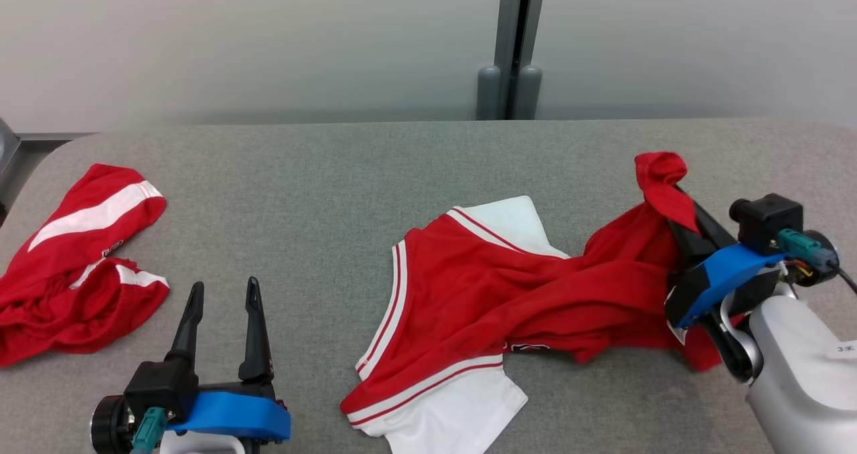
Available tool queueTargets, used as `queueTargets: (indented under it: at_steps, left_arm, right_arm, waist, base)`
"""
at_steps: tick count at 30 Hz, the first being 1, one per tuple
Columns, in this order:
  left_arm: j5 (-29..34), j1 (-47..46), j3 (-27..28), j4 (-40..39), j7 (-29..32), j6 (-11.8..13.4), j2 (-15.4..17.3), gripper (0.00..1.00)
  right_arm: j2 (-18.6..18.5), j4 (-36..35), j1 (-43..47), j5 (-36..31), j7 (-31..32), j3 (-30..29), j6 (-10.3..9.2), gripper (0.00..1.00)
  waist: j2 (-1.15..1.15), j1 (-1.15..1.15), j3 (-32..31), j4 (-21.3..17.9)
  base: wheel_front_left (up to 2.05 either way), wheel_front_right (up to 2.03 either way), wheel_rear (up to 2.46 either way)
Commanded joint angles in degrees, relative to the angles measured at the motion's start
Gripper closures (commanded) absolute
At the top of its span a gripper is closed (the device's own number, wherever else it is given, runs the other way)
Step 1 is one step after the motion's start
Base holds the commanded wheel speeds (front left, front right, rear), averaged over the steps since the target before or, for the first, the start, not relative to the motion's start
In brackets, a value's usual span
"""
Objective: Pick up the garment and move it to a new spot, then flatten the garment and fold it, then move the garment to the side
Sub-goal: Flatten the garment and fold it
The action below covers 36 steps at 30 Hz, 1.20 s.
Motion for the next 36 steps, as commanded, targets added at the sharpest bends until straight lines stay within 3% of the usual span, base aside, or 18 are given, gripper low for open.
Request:
queueTargets:
  at_steps: [1, 8, 9, 10, 13, 20, 28, 36]
  left_arm:
    - [-0.2, 0.7, 0.1, -0.2, -0.3, 0.4, -0.1, 0.00]
    - [-0.6, 1.7, 0.5, -1.1, -0.3, 0.6, -0.1, 0.00]
    - [-0.6, 1.7, 0.5, -1.1, -0.3, 0.6, -0.1, 0.00]
    - [-0.7, 1.8, 0.6, -1.2, -0.3, 0.6, -0.1, 0.00]
    - [-0.6, 1.8, 0.5, -1.2, -0.3, 0.5, -0.1, 0.00]
    - [-0.3, 0.8, 0.2, -1.0, -0.3, 0.2, -0.1, 0.00]
    - [0.0, 0.6, 0.0, -0.8, -0.3, 0.0, -0.1, 0.00]
    - [0.0, -0.9, -0.7, -0.7, -0.3, -0.6, -0.1, 0.00]
  right_arm:
    - [-0.5, -2.3, 0.8, 0.3, -0.4, -0.8, 0.01, 1.00]
    - [0.2, -19.7, 8.9, -2.0, 2.1, -7.3, 0.01, 1.00]
    - [0.2, -19.7, 8.9, -2.0, 2.1, -7.3, 0.01, 1.00]
    - [1.0, -25.1, 12.0, -2.7, 3.8, -9.3, 0.01, 1.00]
    - [2.2, -32.4, 16.0, -3.9, 6.9, -11.9, 0.01, 1.00]
    - [4.2, -40.2, 20.3, -5.3, 11.1, -15.0, 0.01, 1.00]
    - [5.3, -40.4, 20.5, -5.8, 12.4, -16.1, 0.01, 1.00]
    - [2.7, -28.7, 12.5, -4.8, 10.8, -15.3, 0.01, 1.00]
  waist:
    - [0.00, 0.00, -0.4, -0.5]
    - [0.00, 0.00, -0.6, -2.1]
    - [0.00, 0.00, -0.6, -2.1]
    - [0.00, 0.00, -0.6, -2.5]
    - [0.00, 0.00, -0.6, -3.0]
    - [0.00, 0.00, -0.3, -3.4]
    - [0.00, 0.00, -0.1, -2.8]
    - [0.00, 0.00, 1.7, -1.0]
  base:
    - [0.00, 0.00, 0.00]
    - [0.00, 0.00, 0.00]
    - [0.00, 0.00, 0.00]
    - [0.00, 0.00, 0.00]
    - [0.00, 0.00, 0.00]
    - [0.00, 0.00, 0.00]
    - [0.00, 0.00, 0.00]
    - [0.00, 0.00, 0.00]
